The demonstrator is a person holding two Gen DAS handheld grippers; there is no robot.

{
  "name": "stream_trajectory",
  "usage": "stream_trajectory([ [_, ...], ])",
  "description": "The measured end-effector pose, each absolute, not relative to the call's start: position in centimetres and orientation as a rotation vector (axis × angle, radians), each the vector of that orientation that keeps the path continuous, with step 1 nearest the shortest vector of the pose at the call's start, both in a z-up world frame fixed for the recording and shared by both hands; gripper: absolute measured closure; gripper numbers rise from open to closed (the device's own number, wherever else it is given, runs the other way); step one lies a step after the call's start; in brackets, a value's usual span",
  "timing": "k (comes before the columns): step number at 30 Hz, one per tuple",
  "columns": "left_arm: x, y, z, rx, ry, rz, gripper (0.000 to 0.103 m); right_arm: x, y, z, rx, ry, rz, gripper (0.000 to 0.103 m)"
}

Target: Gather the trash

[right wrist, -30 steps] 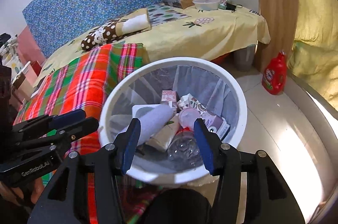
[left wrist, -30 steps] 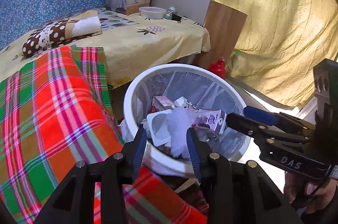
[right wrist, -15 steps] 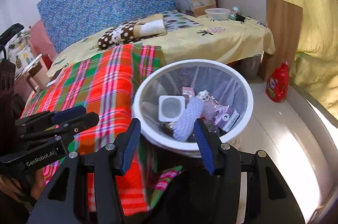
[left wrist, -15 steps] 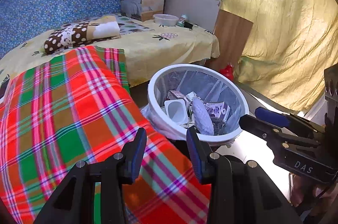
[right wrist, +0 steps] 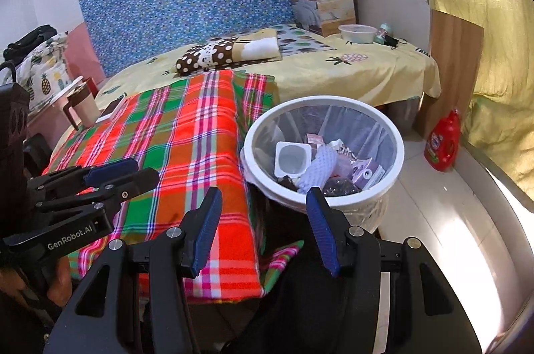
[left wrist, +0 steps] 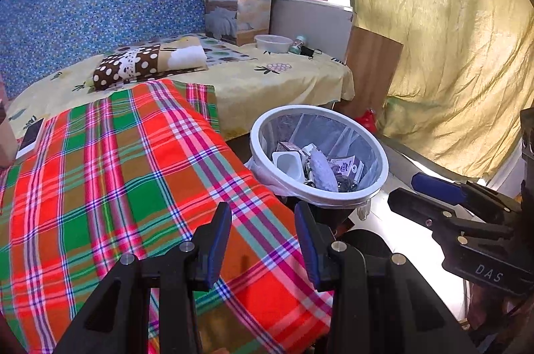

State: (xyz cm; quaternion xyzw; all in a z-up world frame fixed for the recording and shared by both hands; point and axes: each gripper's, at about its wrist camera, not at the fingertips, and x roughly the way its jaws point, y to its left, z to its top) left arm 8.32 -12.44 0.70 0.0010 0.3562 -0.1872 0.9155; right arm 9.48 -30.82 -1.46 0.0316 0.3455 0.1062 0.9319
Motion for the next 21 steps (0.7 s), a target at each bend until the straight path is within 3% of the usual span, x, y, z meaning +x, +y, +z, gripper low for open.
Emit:
stream_trajectory([
  [21, 7.21, -11.85, 0.66, -0.013, 0.726, -0.367, 0.064, 8.64, -29.98, -1.43, 0.062, 0.704, 0.225, 0.049],
])
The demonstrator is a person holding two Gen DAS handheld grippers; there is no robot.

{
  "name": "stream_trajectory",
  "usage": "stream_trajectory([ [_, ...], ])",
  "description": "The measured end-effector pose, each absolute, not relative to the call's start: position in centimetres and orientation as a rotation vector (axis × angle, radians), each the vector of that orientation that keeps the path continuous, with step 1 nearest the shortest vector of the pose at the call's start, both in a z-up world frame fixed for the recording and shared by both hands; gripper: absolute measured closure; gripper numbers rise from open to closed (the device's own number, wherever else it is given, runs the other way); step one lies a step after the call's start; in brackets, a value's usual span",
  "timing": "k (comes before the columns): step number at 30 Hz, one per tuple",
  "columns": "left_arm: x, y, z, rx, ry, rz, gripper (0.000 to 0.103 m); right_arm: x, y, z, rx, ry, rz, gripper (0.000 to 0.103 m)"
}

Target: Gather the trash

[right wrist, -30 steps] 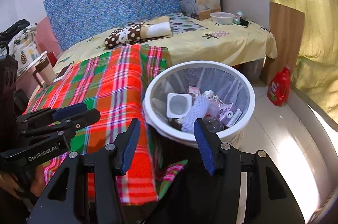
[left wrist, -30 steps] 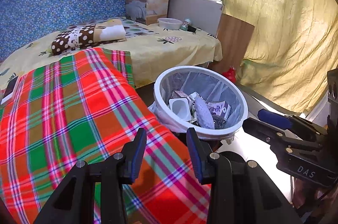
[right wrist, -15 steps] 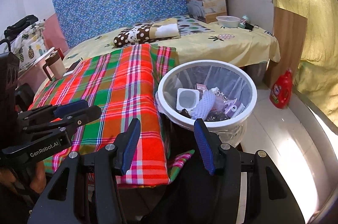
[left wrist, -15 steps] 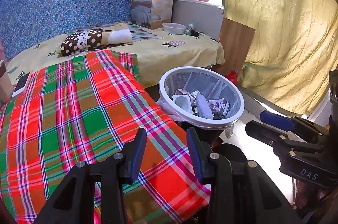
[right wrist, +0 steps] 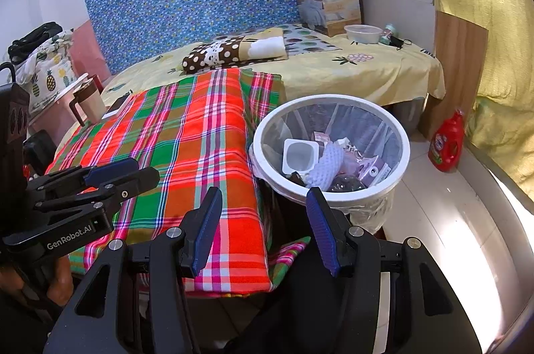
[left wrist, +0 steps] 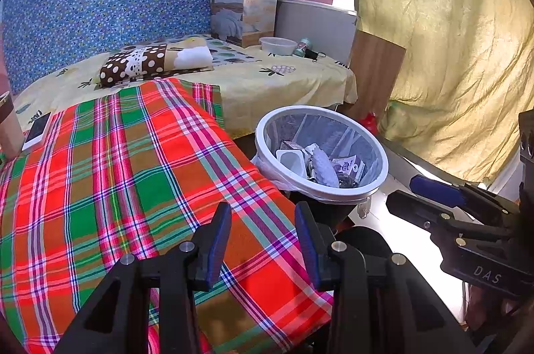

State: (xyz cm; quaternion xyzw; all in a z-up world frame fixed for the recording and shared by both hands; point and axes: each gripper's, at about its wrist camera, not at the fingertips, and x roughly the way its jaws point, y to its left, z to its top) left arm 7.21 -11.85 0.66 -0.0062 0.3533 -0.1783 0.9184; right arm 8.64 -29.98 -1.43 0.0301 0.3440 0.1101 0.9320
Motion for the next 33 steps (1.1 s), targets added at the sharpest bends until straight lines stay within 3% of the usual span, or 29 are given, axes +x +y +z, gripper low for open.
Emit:
stream_trajectory([
  [33, 7.46, -11.7, 0.32, -0.021, 0.736, -0.38, 0.064, 8.79, -29.53, -1.47, 0.061, 0.71, 0.227, 0.049],
])
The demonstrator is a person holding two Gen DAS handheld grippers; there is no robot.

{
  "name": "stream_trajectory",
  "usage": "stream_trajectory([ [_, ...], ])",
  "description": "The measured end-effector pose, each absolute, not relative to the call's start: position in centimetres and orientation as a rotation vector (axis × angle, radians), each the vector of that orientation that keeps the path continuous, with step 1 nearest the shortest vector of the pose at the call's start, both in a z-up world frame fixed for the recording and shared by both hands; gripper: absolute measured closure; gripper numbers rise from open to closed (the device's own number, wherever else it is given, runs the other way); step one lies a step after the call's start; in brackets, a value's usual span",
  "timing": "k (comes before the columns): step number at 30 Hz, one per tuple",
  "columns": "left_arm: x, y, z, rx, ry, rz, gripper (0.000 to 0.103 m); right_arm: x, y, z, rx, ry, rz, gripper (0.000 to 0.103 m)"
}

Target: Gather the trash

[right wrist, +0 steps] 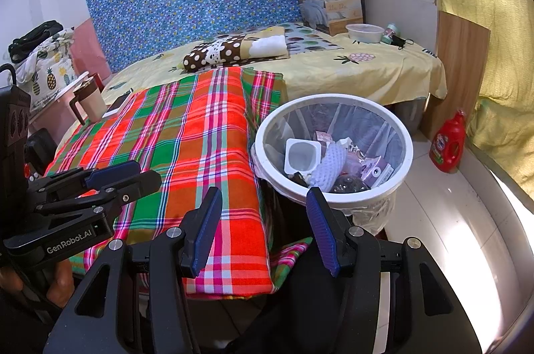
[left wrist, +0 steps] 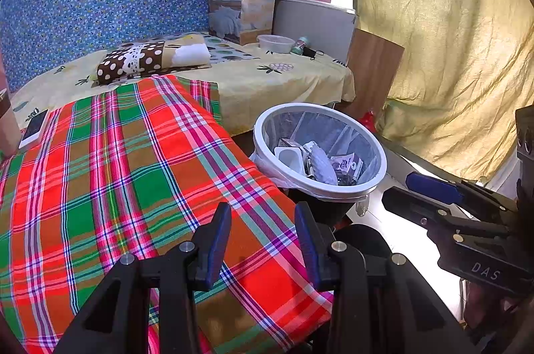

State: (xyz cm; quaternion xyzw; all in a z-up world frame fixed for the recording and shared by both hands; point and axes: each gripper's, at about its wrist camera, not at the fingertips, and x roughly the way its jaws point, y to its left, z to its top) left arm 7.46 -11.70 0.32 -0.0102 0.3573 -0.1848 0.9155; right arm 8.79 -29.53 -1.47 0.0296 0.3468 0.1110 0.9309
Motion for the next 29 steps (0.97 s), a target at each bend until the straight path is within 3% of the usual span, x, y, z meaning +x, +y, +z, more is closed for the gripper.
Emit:
stream_trajectory([
  [29, 7.79, -11.44, -0.23, -0.017, 0.749, -0.366, 0.064, 9.12, -29.54, -1.87, 0.064, 0.717, 0.227, 0.049],
])
